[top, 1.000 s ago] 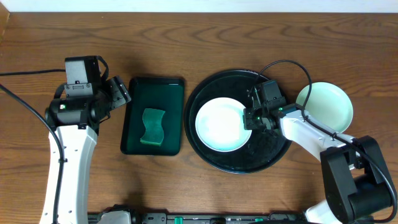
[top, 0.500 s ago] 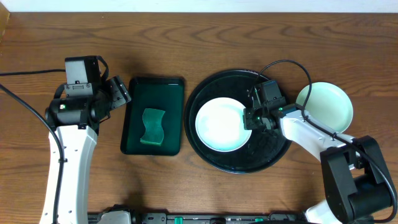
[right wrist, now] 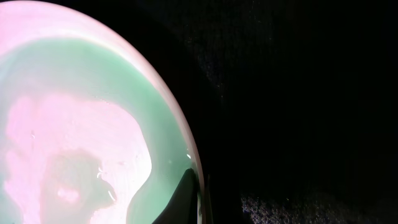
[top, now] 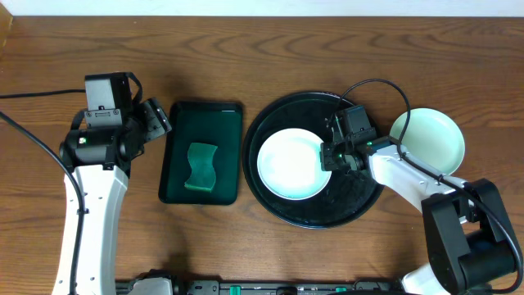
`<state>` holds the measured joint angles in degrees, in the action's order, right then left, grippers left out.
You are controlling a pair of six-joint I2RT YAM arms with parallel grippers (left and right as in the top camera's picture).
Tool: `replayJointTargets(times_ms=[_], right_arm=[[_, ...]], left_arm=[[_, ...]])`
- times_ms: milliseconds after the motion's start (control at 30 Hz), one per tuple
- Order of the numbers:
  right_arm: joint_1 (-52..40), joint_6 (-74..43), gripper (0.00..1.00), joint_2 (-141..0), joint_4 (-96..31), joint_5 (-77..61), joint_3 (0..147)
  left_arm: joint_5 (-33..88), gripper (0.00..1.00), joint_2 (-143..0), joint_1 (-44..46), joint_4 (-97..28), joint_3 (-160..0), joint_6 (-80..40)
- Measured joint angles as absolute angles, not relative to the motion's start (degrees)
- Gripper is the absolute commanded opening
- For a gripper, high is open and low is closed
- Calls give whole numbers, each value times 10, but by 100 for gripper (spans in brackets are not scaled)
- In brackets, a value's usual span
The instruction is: Clean dirty plates on tray and stack at the side
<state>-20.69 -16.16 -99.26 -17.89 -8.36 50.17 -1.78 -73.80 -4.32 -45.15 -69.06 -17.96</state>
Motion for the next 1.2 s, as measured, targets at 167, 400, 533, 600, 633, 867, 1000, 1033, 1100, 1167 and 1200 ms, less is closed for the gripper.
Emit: replayJointTargets(times_ms=[167,400,533,600,633,867,1000,1033,1100,1167,1200], right_arm=[[-207,-162,1,-993,-179,-84,502],[-207,-162,1,-993,-179,-84,502],[-207,-162,1,-993,-179,-84,502],[-207,-162,1,-993,-179,-84,502],[-207,-162,1,-993,-179,-84,502],[-207,-162,1,-993,-179,-84,502],[-207,-162,25,-993,-178,-84,502],[-207,-164,28,-994,-178,-90,502],[-207,-164,29,-994,-176,-95,502],[-207,-165,27,-994,-175,-97,502],[-207,-165,25,-994,-175,-97,502]], left_arm=[[-52,79,-736,-62,-445,-691,-180],[-80,79,-721,-127,-444,-691,-180],[-84,79,-719,-157,-445,-691,-180],[-86,79,-719,-163,-445,-691,-180],[-87,79,-719,-163,-445,-691,-180],[-90,79,-719,-164,-445,-691,-180],[-90,79,-719,-164,-445,-691,-180],[-90,79,-719,-164,-445,-691,-179],[-90,79,-719,-164,-446,-691,-180],[-90,79,-719,-164,-445,-691,-180],[-90,79,-719,-164,-445,-691,-180]])
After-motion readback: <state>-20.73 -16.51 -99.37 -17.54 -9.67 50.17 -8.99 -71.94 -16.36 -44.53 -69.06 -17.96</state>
